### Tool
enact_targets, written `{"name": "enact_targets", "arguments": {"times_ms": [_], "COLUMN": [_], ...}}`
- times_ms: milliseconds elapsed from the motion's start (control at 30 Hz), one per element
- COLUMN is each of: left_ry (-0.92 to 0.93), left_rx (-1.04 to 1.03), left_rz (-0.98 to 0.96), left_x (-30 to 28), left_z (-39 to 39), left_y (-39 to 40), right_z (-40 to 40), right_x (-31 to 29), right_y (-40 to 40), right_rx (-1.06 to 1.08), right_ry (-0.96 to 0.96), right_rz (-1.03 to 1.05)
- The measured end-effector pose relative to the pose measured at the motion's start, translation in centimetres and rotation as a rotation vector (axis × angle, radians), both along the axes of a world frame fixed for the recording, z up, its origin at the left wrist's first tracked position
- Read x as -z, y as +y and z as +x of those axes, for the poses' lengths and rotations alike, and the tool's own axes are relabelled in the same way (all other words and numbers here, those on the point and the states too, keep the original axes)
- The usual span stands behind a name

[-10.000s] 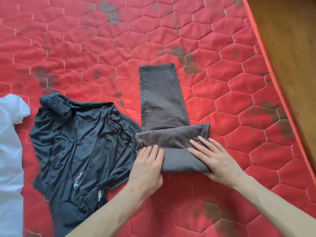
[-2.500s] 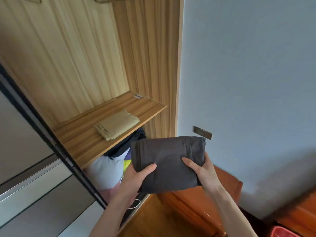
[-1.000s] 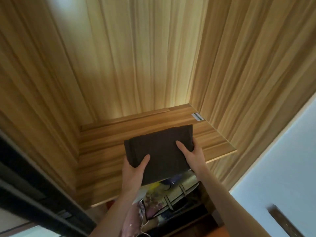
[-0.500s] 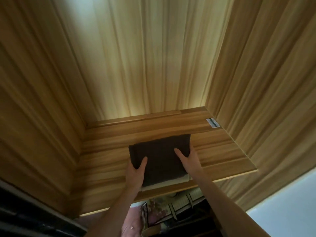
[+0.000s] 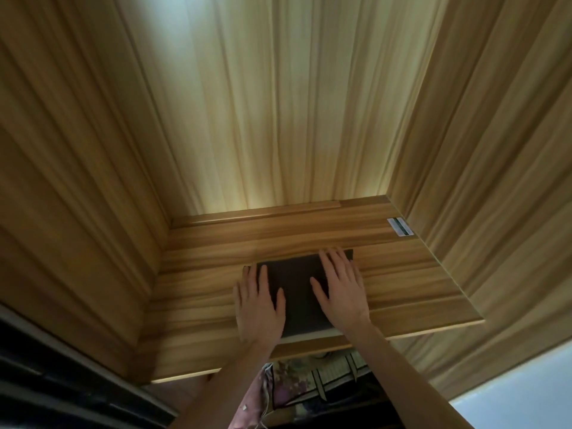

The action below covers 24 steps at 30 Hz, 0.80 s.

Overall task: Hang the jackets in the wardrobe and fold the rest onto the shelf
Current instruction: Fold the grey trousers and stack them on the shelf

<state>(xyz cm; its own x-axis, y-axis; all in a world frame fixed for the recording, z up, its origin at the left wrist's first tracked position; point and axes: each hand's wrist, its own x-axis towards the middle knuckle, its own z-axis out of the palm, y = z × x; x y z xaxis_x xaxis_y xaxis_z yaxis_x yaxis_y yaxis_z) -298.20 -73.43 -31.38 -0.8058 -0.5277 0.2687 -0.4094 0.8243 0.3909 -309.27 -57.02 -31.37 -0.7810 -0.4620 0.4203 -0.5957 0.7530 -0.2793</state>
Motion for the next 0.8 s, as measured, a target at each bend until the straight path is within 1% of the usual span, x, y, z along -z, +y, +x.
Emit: {"name": "enact_targets", "arguments": {"times_ms": [67,133,233,433,533,600,700,800], "left_ry": [-0.052,-0.080,-0.096,-0.186,-0.224,-0.217,-0.138,-0.033], "left_rx": [0.094,0.139,0.156,0.156,0.157,0.138,0.122,0.108], "left_rz": [-0.051,-0.076,-0.097,-0.093,-0.098,-0.110,-0.134,-0.164], "left_x": [0.7,1.5,2.1,0.8,-0.6,-1.9,-4.1,-6.1], "left_z": [-0.3,-0.3,-0.3,-0.2,0.3,1.1,2.9,5.3], "left_y": [-0.3,-0.6,-0.9,-0.6,-0.6,-0.6,-0.6,-0.6], "right_z": [-0.2,-0.2,-0.1,0.0,0.5,1.3,3.3,6.0], "right_x": [0.4,1.2,1.9,1.6,0.4,-0.8,-2.7,-4.6], "right_y": [0.0,0.1,0.3,0.3,0.2,0.1,0.3,0.5], "right_rx": [-0.071,-0.076,-0.069,-0.077,-0.067,-0.037,-0.007,-0.004], "right_ry": [-0.036,-0.130,-0.212,-0.253,-0.238,-0.187,-0.088,-0.044], "right_rz": [0.088,0.112,0.077,0.079,0.085,0.044,-0.012,0.004]}}
